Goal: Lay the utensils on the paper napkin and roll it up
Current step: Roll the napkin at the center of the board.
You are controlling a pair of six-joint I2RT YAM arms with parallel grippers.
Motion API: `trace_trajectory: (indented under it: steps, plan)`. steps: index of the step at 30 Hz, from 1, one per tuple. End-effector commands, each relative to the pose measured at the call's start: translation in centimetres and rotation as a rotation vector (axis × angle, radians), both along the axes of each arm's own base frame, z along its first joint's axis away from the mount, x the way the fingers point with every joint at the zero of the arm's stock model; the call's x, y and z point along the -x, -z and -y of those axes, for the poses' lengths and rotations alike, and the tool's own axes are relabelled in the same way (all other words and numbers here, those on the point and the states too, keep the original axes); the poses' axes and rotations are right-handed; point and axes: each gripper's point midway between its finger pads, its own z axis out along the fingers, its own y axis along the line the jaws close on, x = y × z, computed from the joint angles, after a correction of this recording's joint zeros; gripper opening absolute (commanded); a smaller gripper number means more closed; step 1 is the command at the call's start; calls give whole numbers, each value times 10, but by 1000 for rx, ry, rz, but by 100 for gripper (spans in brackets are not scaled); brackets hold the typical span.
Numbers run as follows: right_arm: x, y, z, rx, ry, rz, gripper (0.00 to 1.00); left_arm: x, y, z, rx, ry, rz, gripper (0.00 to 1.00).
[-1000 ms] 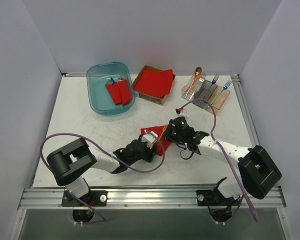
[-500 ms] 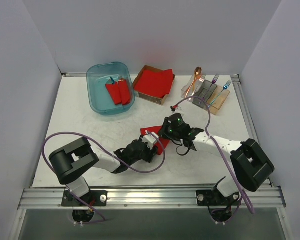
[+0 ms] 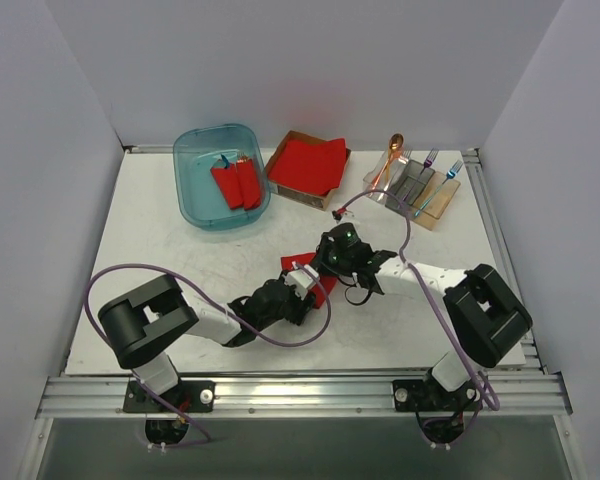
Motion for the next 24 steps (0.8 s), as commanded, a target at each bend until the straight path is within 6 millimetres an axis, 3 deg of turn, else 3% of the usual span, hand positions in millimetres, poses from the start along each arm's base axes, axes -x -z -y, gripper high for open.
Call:
trace_trajectory:
  steps: [1,24]
  plan:
    - [-17,-14,-10,-23,-9,52,9,-4,-16,7,37,17,32,63]
    - [-14,8,-18,-36,-35,15,9,-7,-60,-5,88,-64,43,61]
